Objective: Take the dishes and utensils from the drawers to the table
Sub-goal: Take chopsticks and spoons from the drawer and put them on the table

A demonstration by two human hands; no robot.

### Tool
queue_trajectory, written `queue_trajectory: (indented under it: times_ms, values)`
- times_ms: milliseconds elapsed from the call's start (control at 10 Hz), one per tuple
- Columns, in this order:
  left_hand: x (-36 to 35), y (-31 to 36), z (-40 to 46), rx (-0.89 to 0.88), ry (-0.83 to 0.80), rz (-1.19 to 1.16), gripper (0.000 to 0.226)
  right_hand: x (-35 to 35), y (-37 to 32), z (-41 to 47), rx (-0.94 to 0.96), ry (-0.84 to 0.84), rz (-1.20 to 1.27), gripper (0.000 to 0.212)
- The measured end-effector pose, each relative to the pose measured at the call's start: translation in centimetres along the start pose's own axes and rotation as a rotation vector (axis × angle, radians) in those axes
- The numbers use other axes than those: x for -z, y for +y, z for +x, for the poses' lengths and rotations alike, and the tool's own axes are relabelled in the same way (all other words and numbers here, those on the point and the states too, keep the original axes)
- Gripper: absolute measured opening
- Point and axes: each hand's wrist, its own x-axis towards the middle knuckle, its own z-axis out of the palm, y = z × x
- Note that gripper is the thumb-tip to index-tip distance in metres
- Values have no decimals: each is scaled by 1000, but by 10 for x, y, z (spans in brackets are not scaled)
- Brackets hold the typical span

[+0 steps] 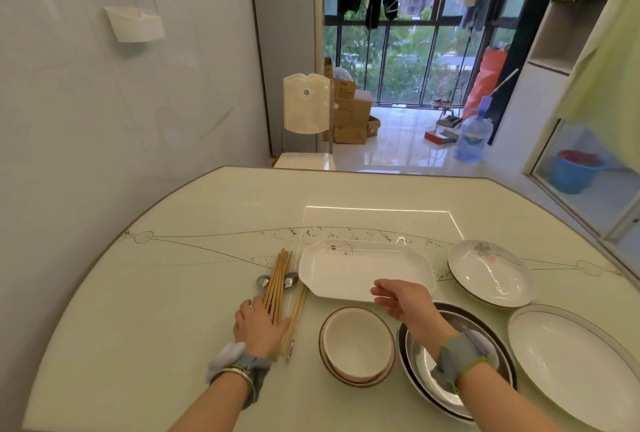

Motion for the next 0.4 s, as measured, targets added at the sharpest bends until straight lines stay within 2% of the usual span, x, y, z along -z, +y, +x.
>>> queue_trajectory:
  times_ms: [400]
  values:
    - [93, -41, -122, -257, 72, -517, 28, -9, 15, -153, 115, -44, 106, 11]
